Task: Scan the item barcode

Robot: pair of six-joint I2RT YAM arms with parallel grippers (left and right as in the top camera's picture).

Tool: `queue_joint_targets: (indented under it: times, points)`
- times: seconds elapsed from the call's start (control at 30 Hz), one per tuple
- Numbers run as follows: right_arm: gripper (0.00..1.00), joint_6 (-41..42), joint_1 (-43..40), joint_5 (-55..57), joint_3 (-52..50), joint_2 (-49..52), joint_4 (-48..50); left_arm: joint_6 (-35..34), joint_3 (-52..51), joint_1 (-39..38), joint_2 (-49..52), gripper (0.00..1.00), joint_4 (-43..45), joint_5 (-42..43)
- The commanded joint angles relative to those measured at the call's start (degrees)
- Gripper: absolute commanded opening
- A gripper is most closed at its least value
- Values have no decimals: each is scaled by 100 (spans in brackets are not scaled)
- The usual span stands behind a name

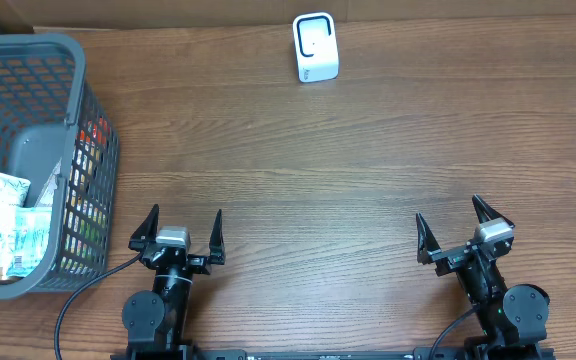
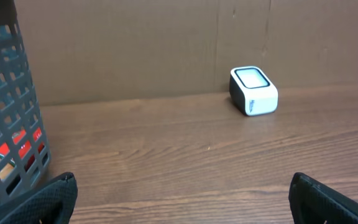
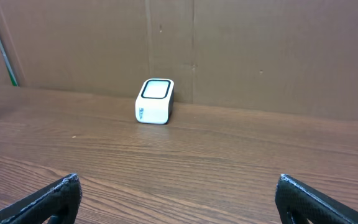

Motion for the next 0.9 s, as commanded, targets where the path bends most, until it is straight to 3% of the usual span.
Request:
queue_joint_targets:
  times: [0.0,0.4,0.57,0.87]
  points:
    - [100,-4,26,57,-61,-57,24,-92,35,-37,-68,99,42,-42]
    - [100,-7,26,57,-61,-57,24,-101,1209,-37,302,100,-839,-37]
    - [100,-4,26,57,-61,-57,24,-474,1958,-37,973,100,-1058,-28]
    - [100,-4,26,57,-61,-57,24,-501,3757,-39,2761,100,-1674,632]
